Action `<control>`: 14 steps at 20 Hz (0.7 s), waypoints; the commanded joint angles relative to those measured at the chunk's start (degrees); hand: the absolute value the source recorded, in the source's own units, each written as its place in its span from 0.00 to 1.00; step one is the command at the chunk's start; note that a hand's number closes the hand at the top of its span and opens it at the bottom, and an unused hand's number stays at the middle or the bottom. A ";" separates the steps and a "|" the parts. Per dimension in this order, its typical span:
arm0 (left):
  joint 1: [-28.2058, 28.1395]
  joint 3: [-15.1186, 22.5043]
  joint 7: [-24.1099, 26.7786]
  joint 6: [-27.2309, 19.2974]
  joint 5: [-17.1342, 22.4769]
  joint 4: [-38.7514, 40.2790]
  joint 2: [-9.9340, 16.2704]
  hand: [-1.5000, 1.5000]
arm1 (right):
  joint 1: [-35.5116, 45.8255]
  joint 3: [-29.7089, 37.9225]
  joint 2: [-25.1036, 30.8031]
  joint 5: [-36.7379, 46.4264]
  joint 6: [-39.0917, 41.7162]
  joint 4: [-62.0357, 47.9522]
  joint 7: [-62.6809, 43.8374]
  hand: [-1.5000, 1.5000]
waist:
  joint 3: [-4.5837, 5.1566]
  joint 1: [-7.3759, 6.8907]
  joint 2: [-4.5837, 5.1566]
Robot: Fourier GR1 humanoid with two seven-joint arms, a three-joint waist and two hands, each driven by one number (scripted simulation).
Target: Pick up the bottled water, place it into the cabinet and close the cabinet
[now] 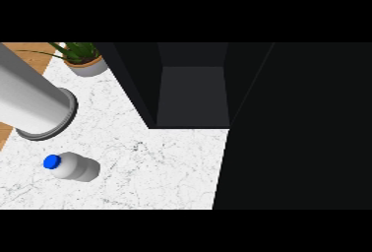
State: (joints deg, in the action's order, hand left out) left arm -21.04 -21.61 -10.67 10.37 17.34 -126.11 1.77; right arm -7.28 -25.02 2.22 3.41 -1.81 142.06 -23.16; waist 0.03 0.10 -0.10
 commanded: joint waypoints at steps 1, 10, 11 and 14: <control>6.11 -1.43 1.51 -1.15 -2.74 8.32 1.83 0.00 | -1.29 -1.91 0.74 4.46 -0.90 5.61 -1.90 0.00 | 0.00 0.40 0.04; 3.11 -2.00 11.84 3.28 -6.23 21.72 0.95 0.00 | 1.45 -0.46 2.96 4.23 -3.16 6.81 -4.68 0.00 | 0.03 0.06 0.04; 6.96 -3.93 11.40 3.19 -4.73 27.34 3.17 0.00 | -3.52 -4.52 3.56 6.08 -3.14 5.95 -0.46 0.00 | 0.02 0.60 -0.02; 11.08 -3.82 11.86 3.12 -5.68 32.39 4.79 0.00 | -0.43 -2.02 3.71 4.40 -3.73 6.56 -4.01 0.00 | 0.02 0.41 0.07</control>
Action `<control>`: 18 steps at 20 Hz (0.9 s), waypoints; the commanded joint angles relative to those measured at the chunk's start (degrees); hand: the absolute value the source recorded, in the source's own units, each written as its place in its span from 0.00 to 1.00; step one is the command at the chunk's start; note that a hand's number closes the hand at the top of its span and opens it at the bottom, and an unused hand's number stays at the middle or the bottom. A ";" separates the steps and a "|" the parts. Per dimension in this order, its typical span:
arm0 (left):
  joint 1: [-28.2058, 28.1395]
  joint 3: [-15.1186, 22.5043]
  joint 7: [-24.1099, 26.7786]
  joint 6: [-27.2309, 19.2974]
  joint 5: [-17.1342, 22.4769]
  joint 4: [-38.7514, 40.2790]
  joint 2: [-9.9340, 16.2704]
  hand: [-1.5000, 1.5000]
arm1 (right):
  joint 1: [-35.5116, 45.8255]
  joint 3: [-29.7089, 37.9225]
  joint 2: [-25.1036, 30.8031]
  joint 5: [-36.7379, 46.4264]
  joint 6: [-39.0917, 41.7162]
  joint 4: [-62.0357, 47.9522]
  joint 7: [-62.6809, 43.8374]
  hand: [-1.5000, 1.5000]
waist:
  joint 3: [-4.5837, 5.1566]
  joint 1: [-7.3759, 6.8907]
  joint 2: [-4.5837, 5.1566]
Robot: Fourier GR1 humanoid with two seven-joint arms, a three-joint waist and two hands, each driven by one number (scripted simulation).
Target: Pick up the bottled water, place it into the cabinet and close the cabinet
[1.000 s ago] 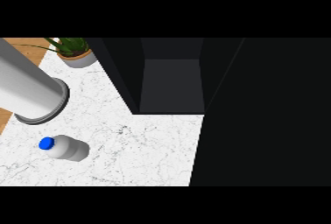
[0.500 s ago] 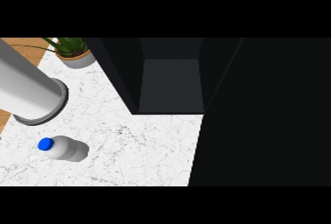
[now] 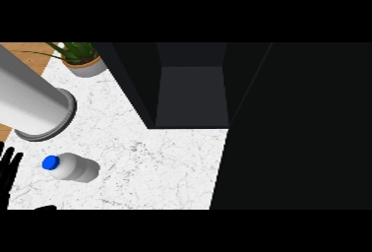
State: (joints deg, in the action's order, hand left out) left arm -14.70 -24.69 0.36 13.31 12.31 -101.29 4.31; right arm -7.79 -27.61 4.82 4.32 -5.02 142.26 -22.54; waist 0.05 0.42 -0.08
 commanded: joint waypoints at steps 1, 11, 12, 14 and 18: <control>4.31 0.91 4.76 -0.58 -3.61 10.18 -0.16 0.00 | 0.50 2.78 1.69 0.93 0.66 4.39 -2.52 0.00 | -0.01 -0.04 0.09; 8.32 -1.62 16.03 3.28 -4.16 28.87 3.35 0.00 | -1.40 -2.01 3.27 5.16 -2.57 7.44 -2.74 0.00 | 0.02 0.16 0.01; 7.49 -1.82 18.39 4.49 -4.26 31.16 3.53 0.00 | -0.88 -1.49 4.12 4.33 -1.97 8.01 -3.65 0.00 | 0.02 0.09 0.01; 9.64 -2.68 21.91 5.76 -4.11 36.96 4.95 0.00 | -0.65 -3.61 3.53 6.49 -3.32 8.58 -4.70 0.00 | 0.05 0.20 -0.02; 12.24 -0.33 27.65 1.29 -8.08 42.48 1.36 0.00 | 2.36 -7.42 1.98 9.91 -5.61 6.37 -5.71 0.00 | 0.09 0.20 -0.03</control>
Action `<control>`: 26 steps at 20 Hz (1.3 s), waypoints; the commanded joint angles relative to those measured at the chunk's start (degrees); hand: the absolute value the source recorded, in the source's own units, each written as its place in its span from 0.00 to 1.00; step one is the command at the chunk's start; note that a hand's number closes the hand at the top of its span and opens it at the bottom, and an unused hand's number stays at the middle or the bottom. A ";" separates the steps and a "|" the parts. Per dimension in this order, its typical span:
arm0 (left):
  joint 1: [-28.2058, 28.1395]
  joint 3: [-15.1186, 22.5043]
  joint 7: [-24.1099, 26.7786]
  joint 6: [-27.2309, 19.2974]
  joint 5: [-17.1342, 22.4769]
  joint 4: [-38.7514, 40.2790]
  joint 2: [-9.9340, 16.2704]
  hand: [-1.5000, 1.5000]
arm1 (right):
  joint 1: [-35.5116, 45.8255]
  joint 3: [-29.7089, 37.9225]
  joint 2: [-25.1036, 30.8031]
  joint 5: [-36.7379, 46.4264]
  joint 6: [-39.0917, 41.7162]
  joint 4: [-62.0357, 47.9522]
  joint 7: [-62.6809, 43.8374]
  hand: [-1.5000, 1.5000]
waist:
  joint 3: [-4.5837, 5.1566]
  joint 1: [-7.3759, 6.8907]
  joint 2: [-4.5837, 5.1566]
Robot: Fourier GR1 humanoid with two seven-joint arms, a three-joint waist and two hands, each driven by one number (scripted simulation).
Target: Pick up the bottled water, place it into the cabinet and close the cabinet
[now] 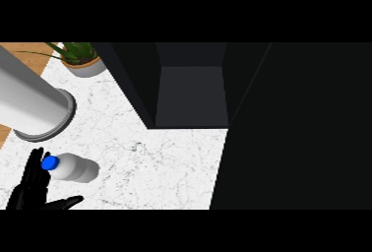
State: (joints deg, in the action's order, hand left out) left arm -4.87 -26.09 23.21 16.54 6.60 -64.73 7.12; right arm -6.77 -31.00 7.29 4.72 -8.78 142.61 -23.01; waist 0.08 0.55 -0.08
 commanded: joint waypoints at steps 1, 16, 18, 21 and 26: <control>4.39 -1.19 6.13 -0.57 -1.26 11.09 1.66 0.00 | -0.14 -0.70 1.51 6.02 -0.69 7.54 -3.87 0.00 | 0.05 0.30 0.03; 16.03 -4.04 23.99 -2.00 0.01 33.37 4.72 0.00 | -1.93 -0.70 4.80 4.48 -1.80 6.11 -0.99 0.00 | 0.02 0.15 0.07; 17.72 -2.41 27.47 -0.77 -1.42 36.82 3.86 0.00 | -3.58 0.64 5.33 2.53 -1.59 6.71 1.45 0.00 | 0.02 0.46 0.12; 20.16 -1.97 28.33 1.01 -1.49 41.30 5.81 1.00 | -0.13 -2.43 2.63 5.94 -3.64 2.95 0.11 0.00 | 0.05 0.27 0.17; 19.42 0.78 27.92 0.76 -2.00 36.21 4.27 1.00 | -4.89 -4.24 5.79 6.34 -3.79 7.92 -0.04 0.00 | -0.04 0.27 -0.12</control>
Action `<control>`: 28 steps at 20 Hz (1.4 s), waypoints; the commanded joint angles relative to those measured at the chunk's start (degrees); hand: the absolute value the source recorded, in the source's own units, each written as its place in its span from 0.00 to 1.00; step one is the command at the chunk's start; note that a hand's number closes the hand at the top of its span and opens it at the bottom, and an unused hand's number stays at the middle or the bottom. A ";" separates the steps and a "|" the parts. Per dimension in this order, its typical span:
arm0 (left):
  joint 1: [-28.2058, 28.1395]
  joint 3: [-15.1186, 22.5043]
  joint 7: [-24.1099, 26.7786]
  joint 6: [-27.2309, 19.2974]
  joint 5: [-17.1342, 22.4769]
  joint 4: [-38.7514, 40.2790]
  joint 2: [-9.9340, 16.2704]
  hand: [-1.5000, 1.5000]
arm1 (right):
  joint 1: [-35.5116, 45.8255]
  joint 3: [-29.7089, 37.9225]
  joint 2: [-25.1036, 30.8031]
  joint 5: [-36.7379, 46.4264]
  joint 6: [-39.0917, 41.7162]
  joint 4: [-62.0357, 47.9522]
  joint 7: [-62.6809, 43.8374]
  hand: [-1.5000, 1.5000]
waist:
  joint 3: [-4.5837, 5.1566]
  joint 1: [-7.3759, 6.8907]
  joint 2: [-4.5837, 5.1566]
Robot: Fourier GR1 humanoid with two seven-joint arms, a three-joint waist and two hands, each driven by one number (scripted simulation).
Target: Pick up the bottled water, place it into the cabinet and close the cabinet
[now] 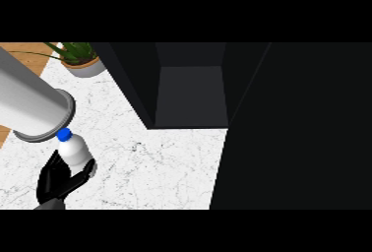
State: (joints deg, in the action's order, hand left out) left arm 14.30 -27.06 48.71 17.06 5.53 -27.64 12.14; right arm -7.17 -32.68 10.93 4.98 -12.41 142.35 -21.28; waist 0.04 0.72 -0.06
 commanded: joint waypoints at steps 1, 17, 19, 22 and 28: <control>0.64 4.54 4.33 -1.55 -5.07 0.16 0.04 1.00 | 6.15 2.58 -0.75 3.43 -0.30 1.60 -4.59 0.00 | 0.08 -0.37 0.18; 4.32 21.33 2.66 -13.11 -7.94 -13.75 -12.00 1.00 | 1.66 -0.26 1.54 4.08 -1.71 4.78 -3.35 0.00 | -0.03 -0.38 -0.37; 4.30 24.26 -2.14 -13.76 -4.34 -19.46 -12.05 1.00 | 2.83 1.62 1.28 1.75 -1.61 3.79 -3.64 0.00 | -0.06 -0.78 -0.30; 6.33 32.99 -3.04 -20.46 4.74 -18.20 -12.09 1.00 | -2.27 -2.86 3.00 3.44 -1.79 6.81 -1.40 0.00 | 0.00 0.60 -0.37; 5.10 35.86 -15.58 -20.43 7.90 -31.98 -12.13 1.00 | 0.73 -2.85 1.47 6.37 -4.18 5.83 -4.17 0.00 | -0.01 -0.64 -0.26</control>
State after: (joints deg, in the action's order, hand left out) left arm 19.86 6.86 39.19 -2.62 11.33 -52.78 0.16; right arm -7.41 -33.47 12.95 4.03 -14.87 142.14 -19.65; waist 0.00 0.52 -0.31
